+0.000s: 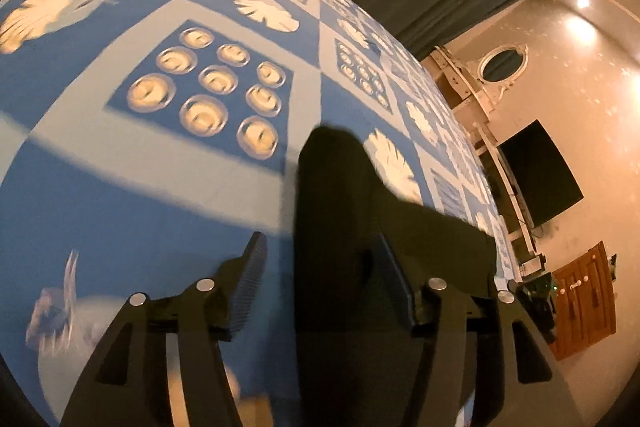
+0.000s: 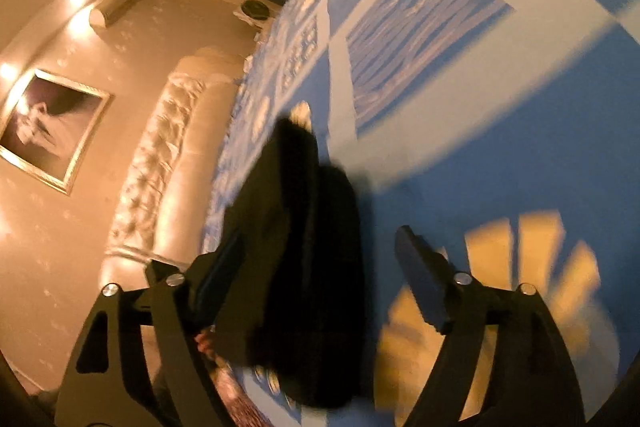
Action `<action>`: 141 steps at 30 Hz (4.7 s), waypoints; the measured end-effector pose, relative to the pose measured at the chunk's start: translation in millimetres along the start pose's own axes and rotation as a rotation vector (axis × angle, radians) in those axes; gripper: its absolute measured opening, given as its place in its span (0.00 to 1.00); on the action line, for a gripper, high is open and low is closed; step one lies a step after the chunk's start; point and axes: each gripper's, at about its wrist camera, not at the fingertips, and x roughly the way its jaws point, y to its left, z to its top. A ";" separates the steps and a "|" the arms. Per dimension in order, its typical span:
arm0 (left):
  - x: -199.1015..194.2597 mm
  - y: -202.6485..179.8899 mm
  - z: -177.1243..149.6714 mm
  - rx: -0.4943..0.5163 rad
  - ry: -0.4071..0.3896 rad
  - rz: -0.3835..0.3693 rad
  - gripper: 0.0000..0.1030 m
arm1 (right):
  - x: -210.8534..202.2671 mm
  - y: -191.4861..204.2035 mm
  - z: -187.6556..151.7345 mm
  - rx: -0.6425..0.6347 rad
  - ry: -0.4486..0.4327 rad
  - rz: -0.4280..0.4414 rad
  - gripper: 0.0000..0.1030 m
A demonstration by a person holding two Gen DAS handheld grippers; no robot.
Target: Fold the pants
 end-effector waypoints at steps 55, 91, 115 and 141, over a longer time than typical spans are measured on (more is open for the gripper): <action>-44.3 -49.8 -130.4 0.136 -0.051 0.339 0.84 | -15.5 66.4 -147.0 -0.292 0.040 -0.496 0.88; -45.2 -99.0 -152.4 0.351 -0.134 0.484 0.84 | 1.8 91.7 -164.3 -0.493 -0.041 -0.649 0.88; -39.3 -100.0 -153.4 0.388 -0.096 0.506 0.84 | 7.0 88.8 -167.8 -0.489 -0.027 -0.646 0.88; -61.0 -114.6 -144.4 0.370 -0.245 0.522 0.84 | 8.5 89.8 -168.8 -0.483 -0.011 -0.634 0.88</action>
